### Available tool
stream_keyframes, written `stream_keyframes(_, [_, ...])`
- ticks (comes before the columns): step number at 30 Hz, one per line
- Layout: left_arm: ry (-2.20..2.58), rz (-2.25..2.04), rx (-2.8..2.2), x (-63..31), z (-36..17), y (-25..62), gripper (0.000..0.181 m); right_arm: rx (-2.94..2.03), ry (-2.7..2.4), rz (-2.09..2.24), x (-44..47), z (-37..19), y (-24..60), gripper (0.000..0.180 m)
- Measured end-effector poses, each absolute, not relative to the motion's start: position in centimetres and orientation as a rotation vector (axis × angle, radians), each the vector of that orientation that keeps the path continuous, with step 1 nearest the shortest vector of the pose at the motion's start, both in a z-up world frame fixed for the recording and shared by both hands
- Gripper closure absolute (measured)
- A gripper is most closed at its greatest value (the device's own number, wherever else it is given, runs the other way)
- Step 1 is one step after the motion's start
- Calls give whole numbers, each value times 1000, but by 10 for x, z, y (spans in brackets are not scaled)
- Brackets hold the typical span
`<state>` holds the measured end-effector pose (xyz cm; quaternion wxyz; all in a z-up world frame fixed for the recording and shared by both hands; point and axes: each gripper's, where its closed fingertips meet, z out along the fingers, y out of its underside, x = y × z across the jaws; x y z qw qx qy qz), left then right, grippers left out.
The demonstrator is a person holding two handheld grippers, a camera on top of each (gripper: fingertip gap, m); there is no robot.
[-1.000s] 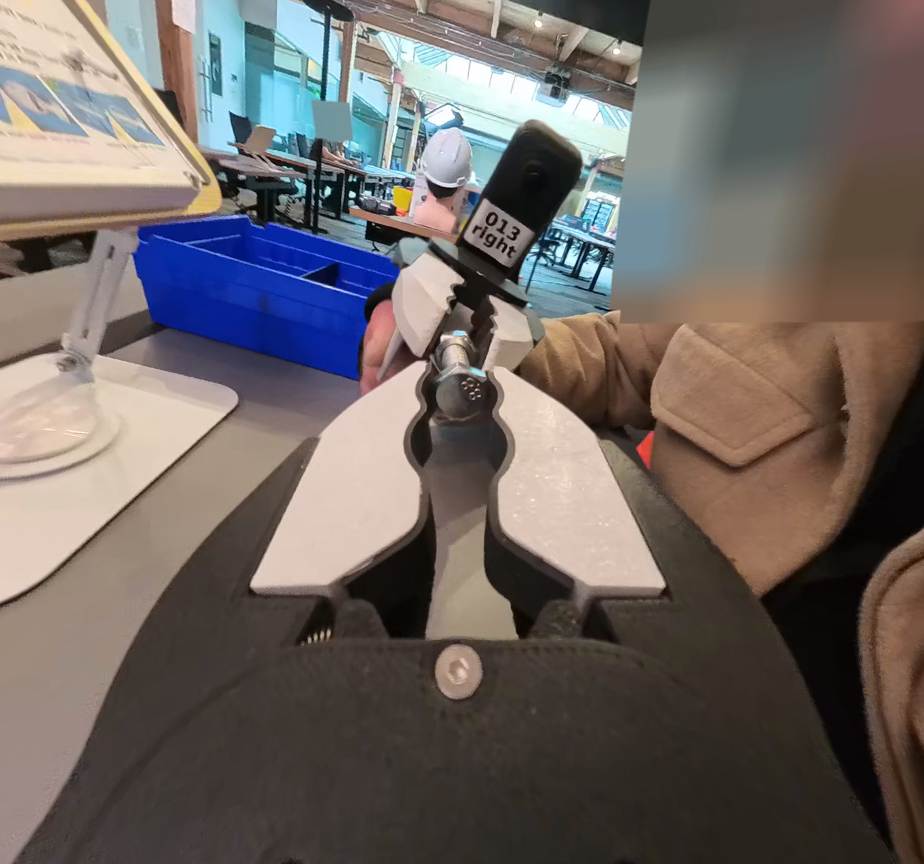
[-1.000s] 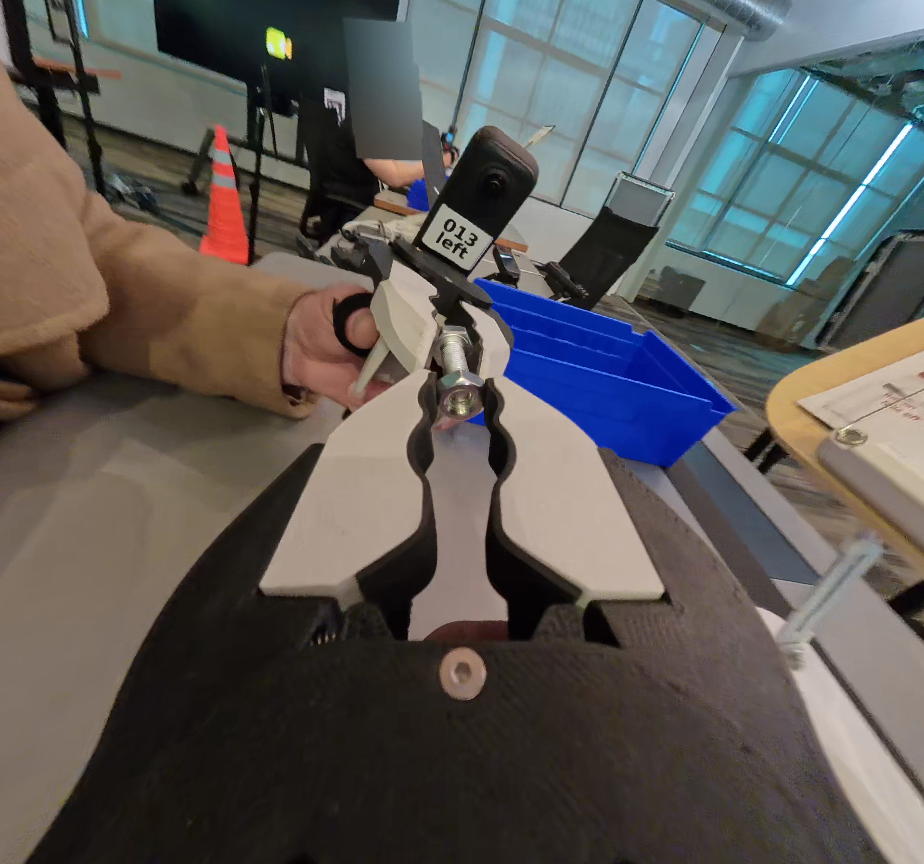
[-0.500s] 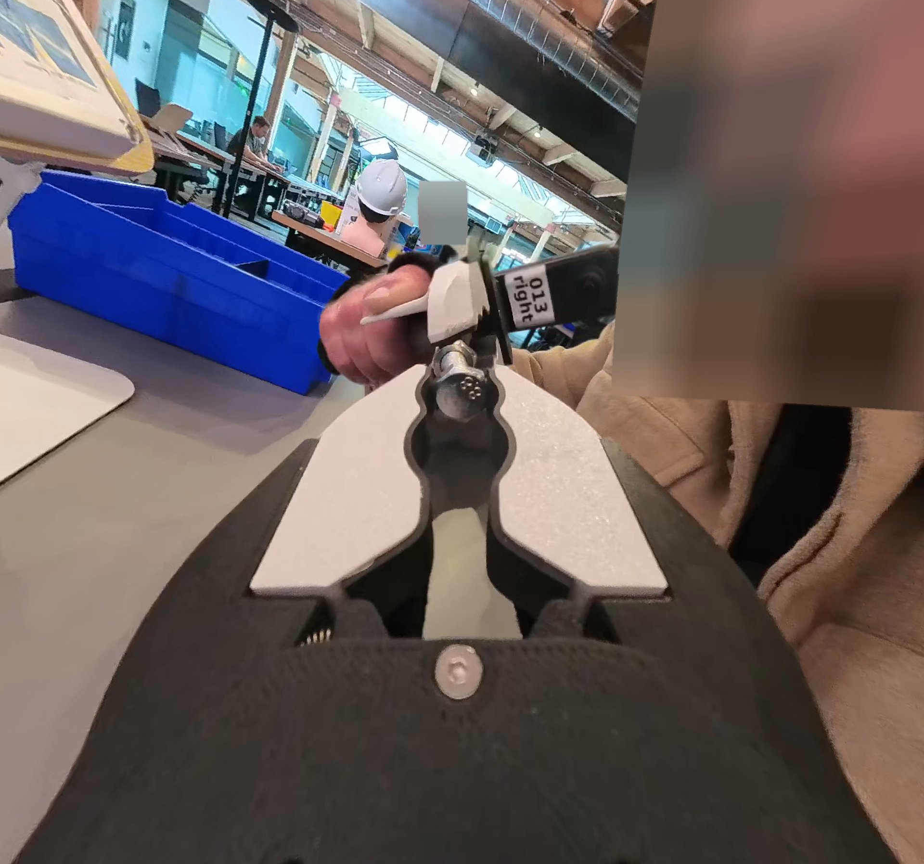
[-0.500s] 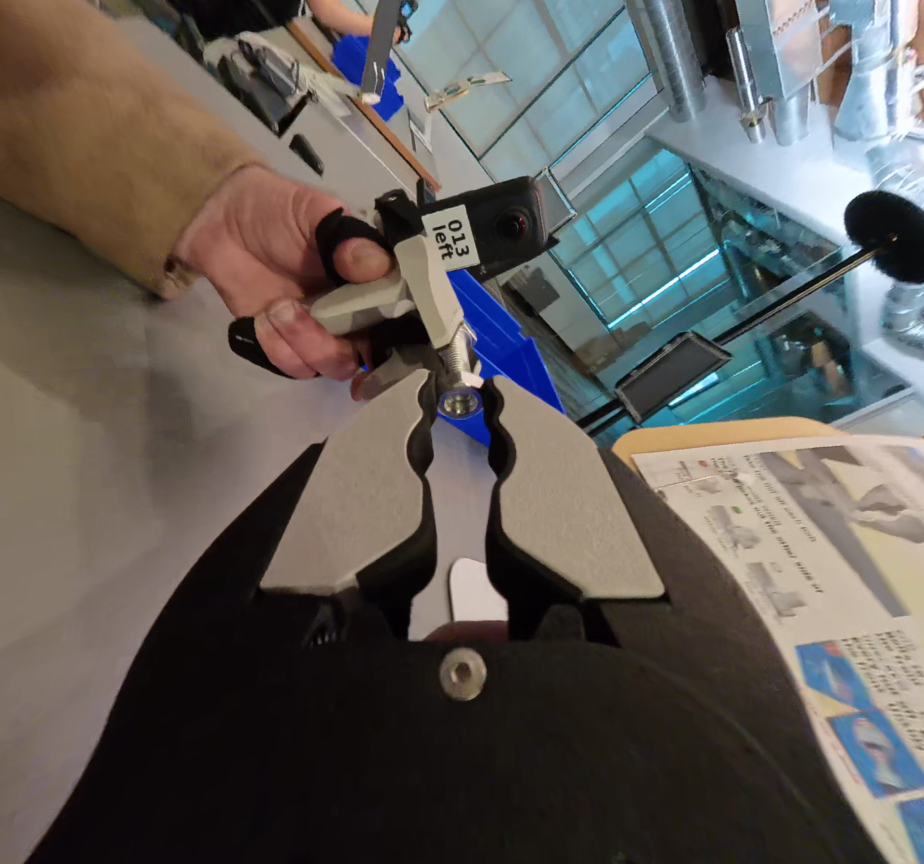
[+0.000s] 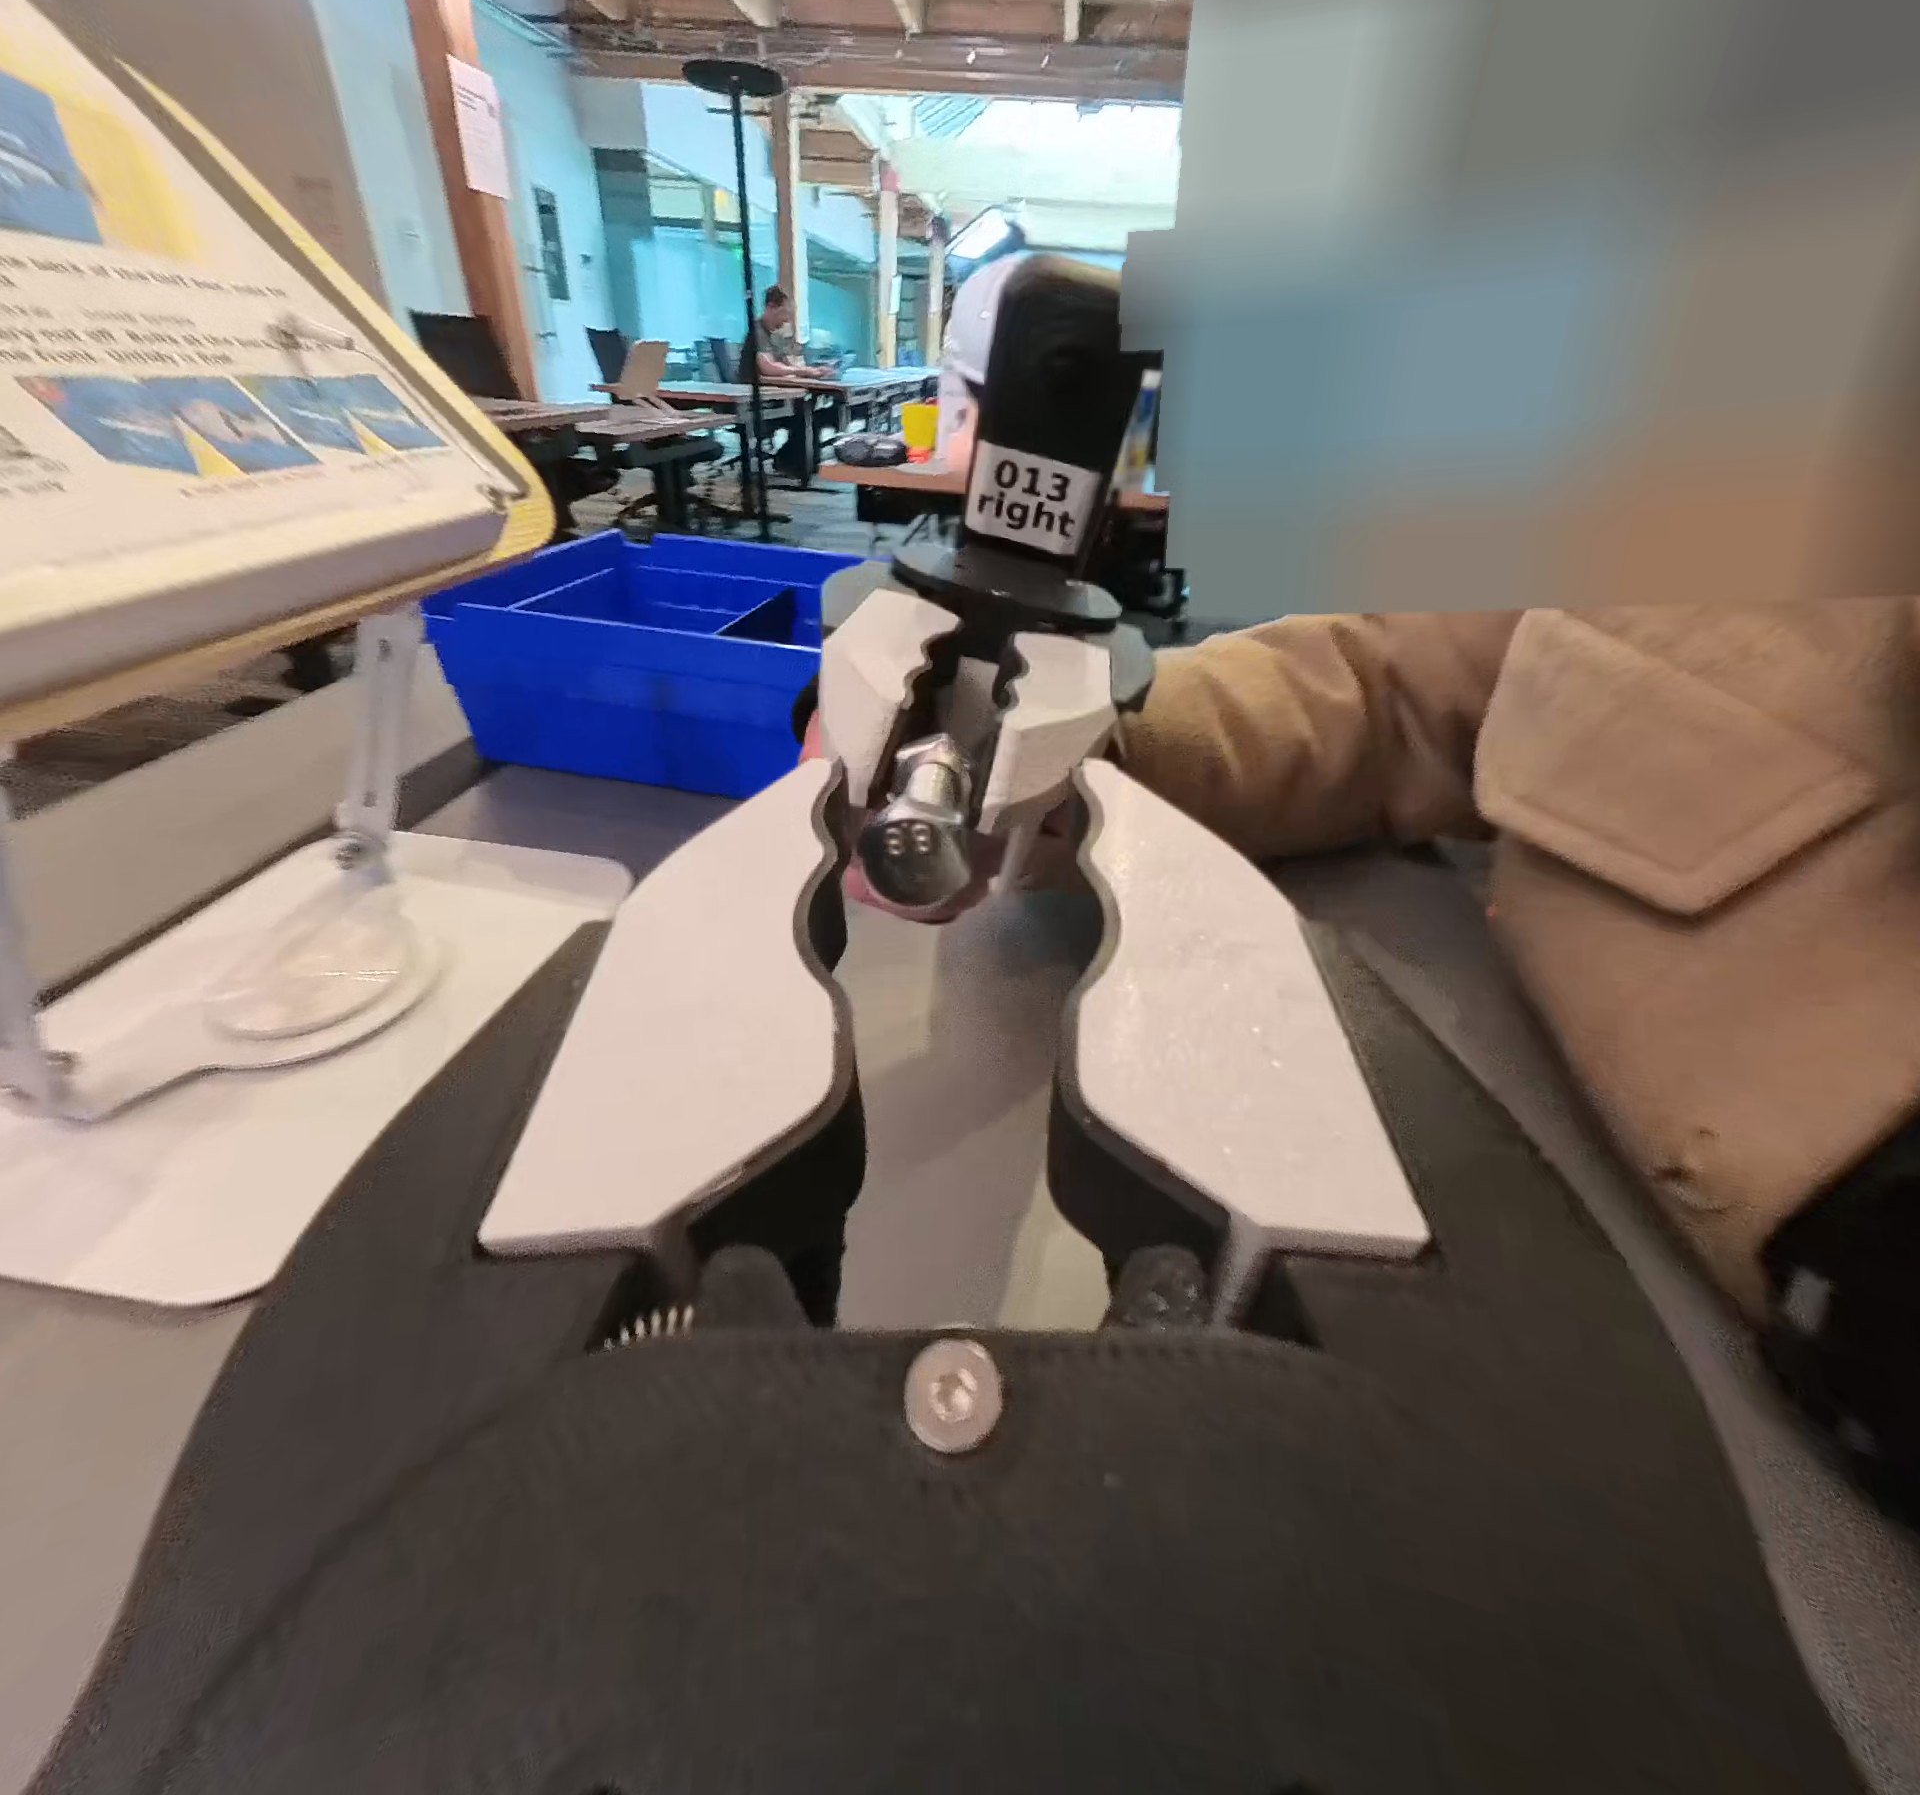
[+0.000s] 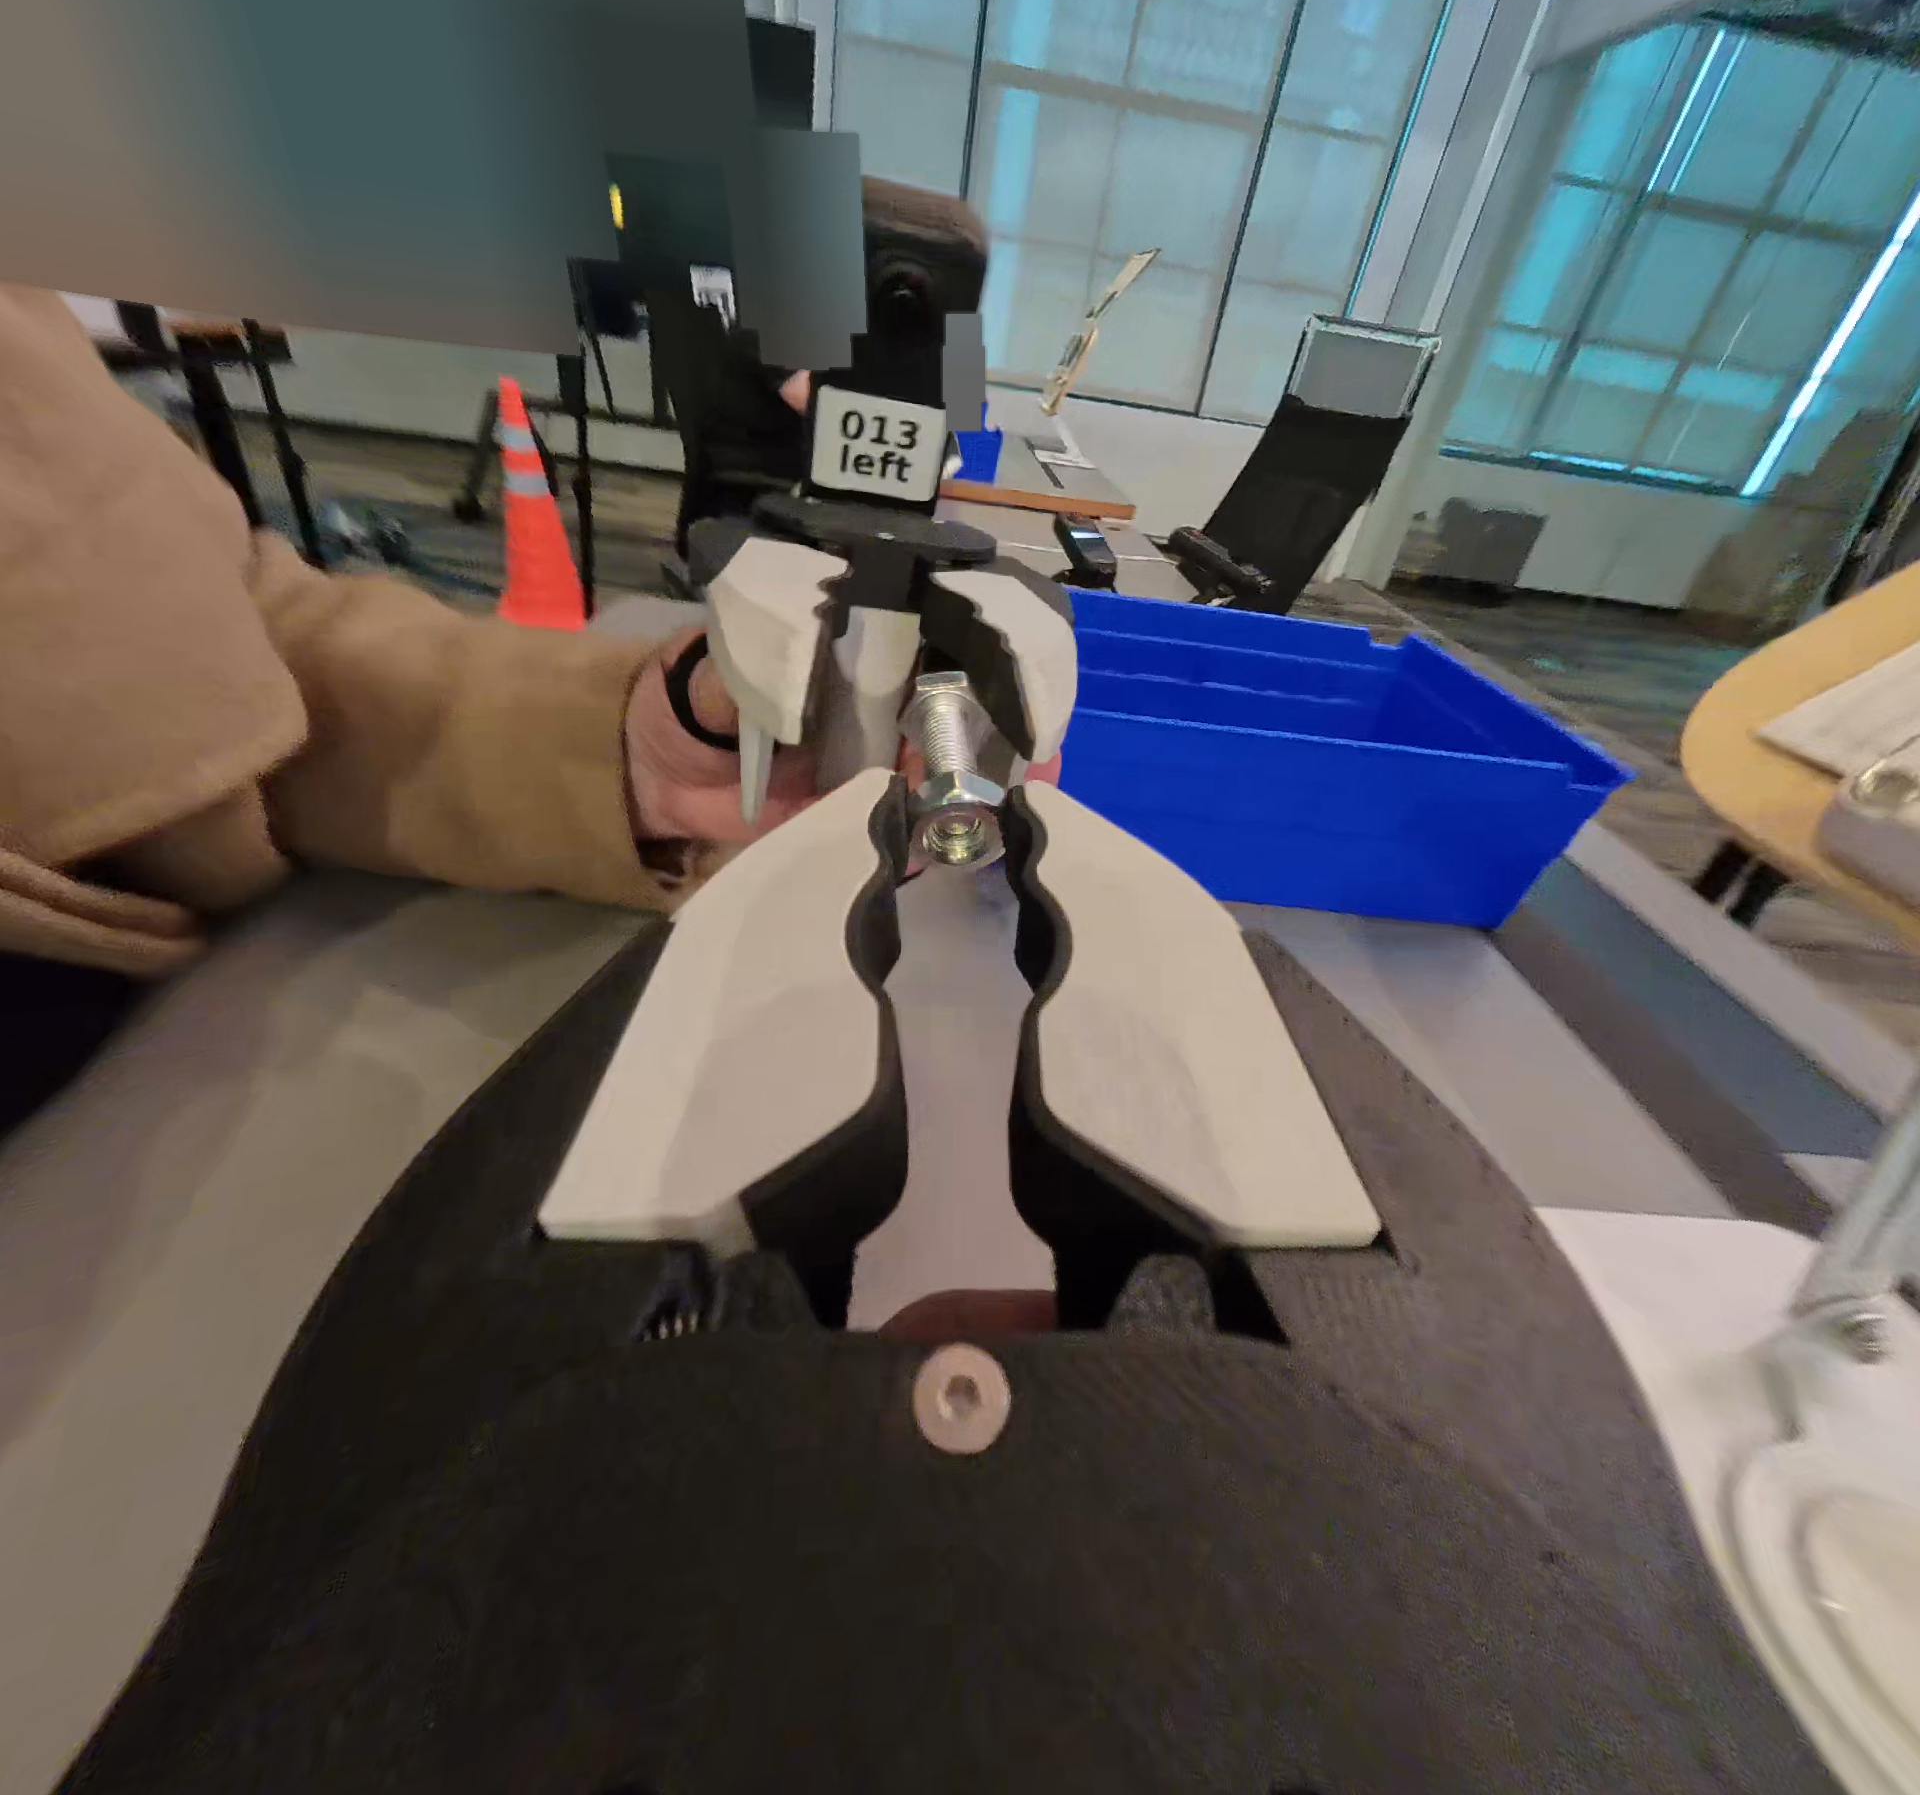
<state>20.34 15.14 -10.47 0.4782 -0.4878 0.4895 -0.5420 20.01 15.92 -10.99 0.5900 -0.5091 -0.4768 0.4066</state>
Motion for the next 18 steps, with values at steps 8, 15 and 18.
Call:
stream_keyframes(8, [1219, -1240, -1184, 203, -108, 153, 160, -1208, -1058, 1150, 199, -110, 155, 162])
stream_keyframes(15, [1233, -1179, -1209, 205, -111, 154, 161, -1225, -1045, 1204, 200, -112, 156, 162])
stream_keyframes(18, [1192, -1298, -1280, 205, -113, 156, 161, -1187, -1101, 1019, 200, -114, 159, 162])
